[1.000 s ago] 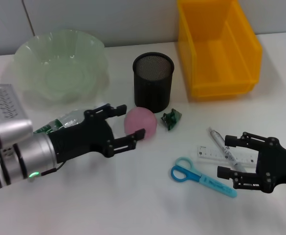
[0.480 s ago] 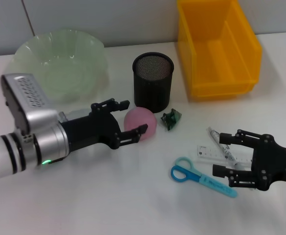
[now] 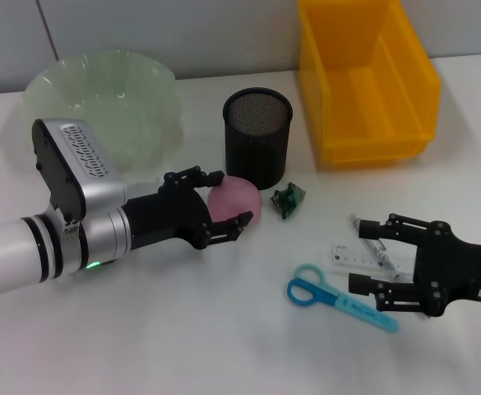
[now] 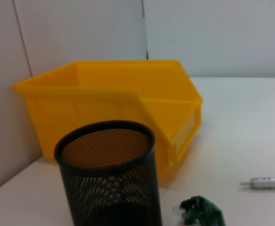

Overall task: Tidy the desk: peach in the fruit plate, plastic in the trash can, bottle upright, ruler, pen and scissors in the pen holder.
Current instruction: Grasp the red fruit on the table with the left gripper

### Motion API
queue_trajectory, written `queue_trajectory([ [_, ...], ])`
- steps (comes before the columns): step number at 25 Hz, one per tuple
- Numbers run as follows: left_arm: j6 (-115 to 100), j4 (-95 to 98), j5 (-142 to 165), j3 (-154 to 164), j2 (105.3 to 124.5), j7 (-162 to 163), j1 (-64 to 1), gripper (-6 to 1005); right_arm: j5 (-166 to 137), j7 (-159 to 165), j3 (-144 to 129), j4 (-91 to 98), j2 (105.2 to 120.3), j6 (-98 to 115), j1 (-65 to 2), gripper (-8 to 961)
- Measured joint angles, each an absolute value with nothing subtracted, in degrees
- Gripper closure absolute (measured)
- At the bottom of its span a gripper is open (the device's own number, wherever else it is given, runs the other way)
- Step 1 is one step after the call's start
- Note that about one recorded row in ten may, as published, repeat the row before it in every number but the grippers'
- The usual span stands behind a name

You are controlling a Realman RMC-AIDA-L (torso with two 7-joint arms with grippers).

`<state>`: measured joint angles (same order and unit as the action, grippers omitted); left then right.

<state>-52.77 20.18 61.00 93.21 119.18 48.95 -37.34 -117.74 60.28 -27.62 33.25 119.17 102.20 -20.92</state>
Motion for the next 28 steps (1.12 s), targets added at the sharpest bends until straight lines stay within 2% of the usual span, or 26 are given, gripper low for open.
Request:
queue_trajectory([
  [25, -45.3, 22.3, 60.0, 95.4, 119.18, 50.4, -36.4, 403, -117.8, 60.4, -27.7, 32.7, 119.18, 102.5, -22.5, 123],
  [28, -45.4, 22.5, 60.0, 95.4, 119.18, 50.5, -36.3, 553, -117.8, 60.4, -27.7, 32.7, 119.18, 102.5, -22.5, 123],
])
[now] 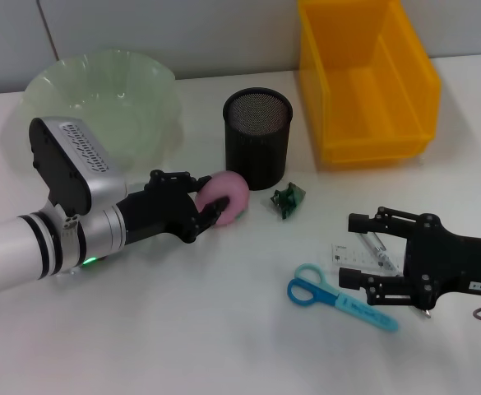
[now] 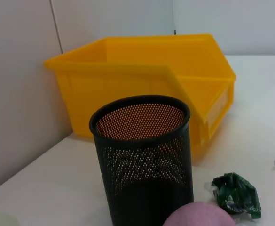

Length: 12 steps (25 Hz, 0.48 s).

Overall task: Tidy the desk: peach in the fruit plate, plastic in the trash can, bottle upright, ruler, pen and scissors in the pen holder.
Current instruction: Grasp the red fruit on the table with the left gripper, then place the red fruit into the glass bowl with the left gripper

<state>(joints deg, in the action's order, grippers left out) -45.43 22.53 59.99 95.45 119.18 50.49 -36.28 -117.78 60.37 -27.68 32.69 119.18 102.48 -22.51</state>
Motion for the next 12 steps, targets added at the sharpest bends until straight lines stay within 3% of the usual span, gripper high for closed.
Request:
queue_trajectory([
  [1, -45.5, 22.7, 60.0, 95.4, 119.18, 50.5, -36.2, 603, -117.8, 60.4, -27.7, 32.7, 119.18, 102.5, -22.5, 123],
  [12, -46.0, 23.6, 59.8, 95.7, 119.18, 50.6, -35.8, 705, -117.7, 60.4, -27.2, 32.7, 119.18, 102.5, -22.4, 123],
])
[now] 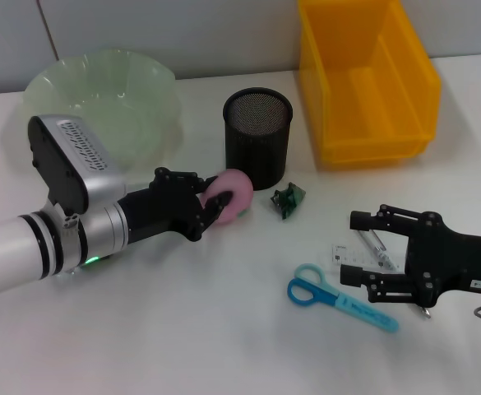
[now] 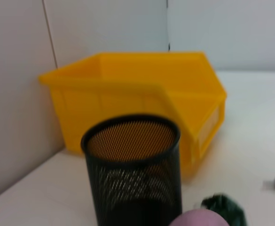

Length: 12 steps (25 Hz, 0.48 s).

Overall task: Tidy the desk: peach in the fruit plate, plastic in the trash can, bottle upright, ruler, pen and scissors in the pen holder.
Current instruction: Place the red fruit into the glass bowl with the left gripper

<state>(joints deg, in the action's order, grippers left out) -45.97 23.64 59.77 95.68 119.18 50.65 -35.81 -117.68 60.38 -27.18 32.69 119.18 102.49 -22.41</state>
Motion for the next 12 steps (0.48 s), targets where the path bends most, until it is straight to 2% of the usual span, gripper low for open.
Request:
queue_trajectory([
  [4, -48.8, 27.7, 59.4, 95.2, 118.9, 52.6, -33.0, 746, -117.7, 60.4, -27.2, 32.7, 119.18, 102.5, -22.2, 123],
  [7, -49.4, 37.4, 59.4, 94.0, 118.34, 53.5, -26.5, 761, -117.7, 60.4, -27.2, 32.7, 119.18, 102.5, -22.1, 123],
  [12, -49.4, 42.7, 59.8, 89.4, 118.22, 53.5, -23.3, 767, -117.7, 60.4, -27.3, 32.7, 119.18, 102.5, -22.0, 122],
])
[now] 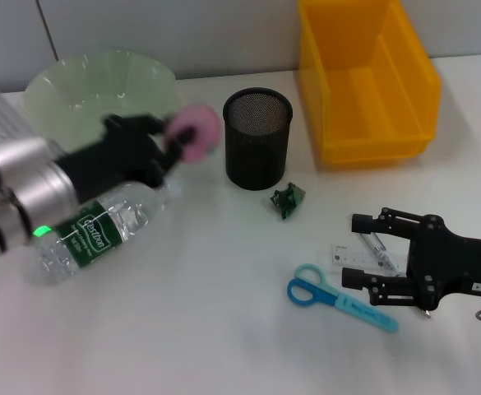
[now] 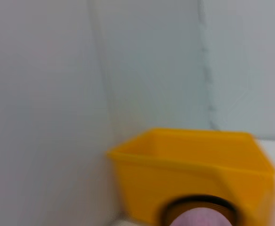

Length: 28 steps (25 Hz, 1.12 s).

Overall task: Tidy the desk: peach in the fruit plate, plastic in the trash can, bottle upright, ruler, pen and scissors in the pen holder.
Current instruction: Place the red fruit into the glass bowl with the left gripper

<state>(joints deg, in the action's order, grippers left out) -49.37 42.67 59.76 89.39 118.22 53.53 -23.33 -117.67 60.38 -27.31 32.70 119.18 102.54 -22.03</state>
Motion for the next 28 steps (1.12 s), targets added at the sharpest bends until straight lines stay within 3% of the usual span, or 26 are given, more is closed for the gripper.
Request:
queue_trajectory([
  [9, -48.5, 41.9, 57.7, 75.0, 118.66, 53.4, -24.2, 756, -117.7, 60.4, -27.3, 32.7, 119.18, 103.1, -22.1, 122],
  [10, -46.2, 36.6, 56.5, 70.4, 118.46, 53.2, -28.6, 752, -117.7, 60.4, -27.2, 32.7, 119.18, 103.2, -22.2, 122],
  [14, -44.8, 34.7, 56.5, 69.2, 118.39, 53.0, -30.0, 735, -117.7, 60.4, -27.4, 32.7, 119.18, 103.3, -22.5, 122],
  [16, -39.6, 29.0, 56.8, 66.4, 118.38, 52.7, -35.2, 727, -117.7, 60.4, -27.6, 32.7, 119.18, 103.3, -22.6, 122],
  [23, -38.4, 28.9, 56.5, 65.8, 118.4, 52.6, -35.1, 698, -117.7, 60.4, -27.6, 32.6, 119.26, 103.4, -22.7, 122],
  [28, -42.1, 29.4, 56.5, 64.4, 118.35, 52.2, -33.8, 455, -117.1, 60.5, -27.5, 32.6, 119.27, 103.4, -22.8, 123],
])
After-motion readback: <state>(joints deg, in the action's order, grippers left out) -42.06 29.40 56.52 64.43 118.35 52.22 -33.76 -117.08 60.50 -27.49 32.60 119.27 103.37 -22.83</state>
